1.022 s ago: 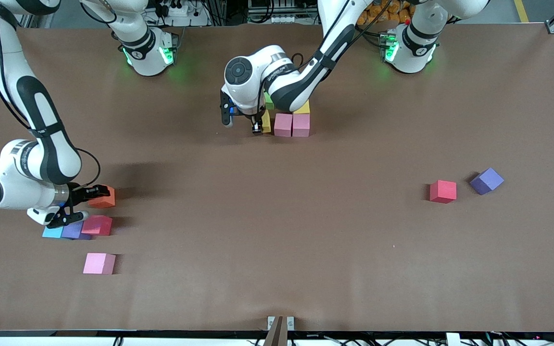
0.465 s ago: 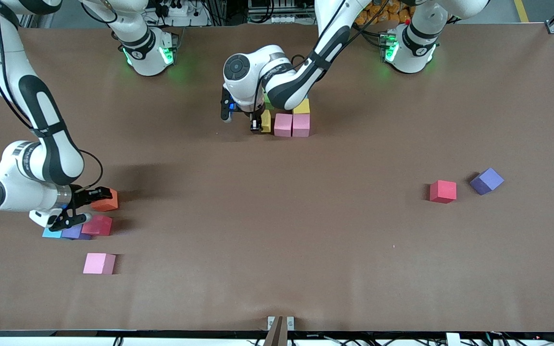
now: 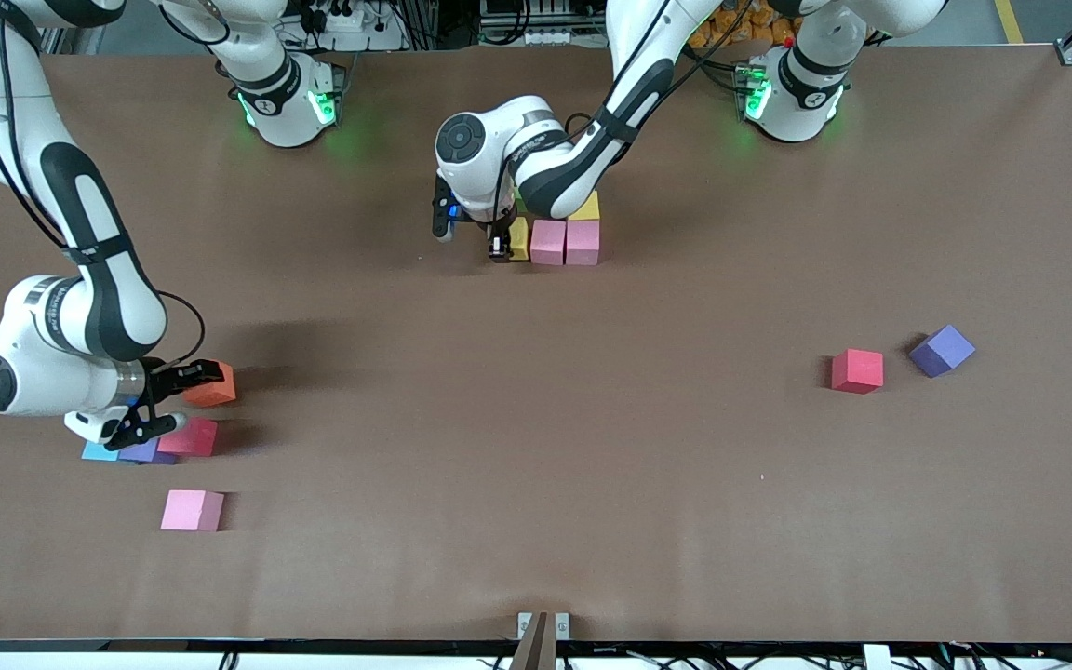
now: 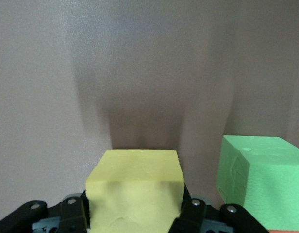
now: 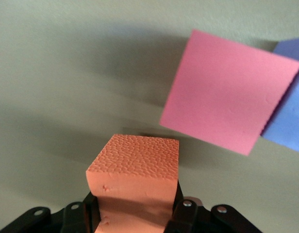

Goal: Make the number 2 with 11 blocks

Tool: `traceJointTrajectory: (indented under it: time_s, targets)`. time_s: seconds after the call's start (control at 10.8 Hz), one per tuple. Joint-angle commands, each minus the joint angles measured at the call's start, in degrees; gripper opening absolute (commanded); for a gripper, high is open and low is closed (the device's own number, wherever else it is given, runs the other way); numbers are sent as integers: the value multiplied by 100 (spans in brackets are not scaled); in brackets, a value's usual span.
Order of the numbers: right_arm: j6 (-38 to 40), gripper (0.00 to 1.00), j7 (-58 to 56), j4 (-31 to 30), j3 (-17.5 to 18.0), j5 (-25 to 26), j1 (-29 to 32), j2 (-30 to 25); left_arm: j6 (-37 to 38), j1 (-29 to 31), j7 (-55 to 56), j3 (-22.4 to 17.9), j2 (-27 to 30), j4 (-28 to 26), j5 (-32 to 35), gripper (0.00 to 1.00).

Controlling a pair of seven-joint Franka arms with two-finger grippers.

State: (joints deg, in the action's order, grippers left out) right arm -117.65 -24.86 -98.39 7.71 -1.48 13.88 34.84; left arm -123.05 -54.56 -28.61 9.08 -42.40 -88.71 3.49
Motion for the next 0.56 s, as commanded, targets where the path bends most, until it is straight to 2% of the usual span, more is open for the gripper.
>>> traceJointTrajectory:
  time_s: [0.0,0.46]
  targets:
    - [137,51,130,21,-6,-133,-96,-100,-132,51,-4,67,-58,-32,178,40]
    - [190,51,201,21,99,-177,-114,-118,-184,42,13,67,-102,-58,178,41]
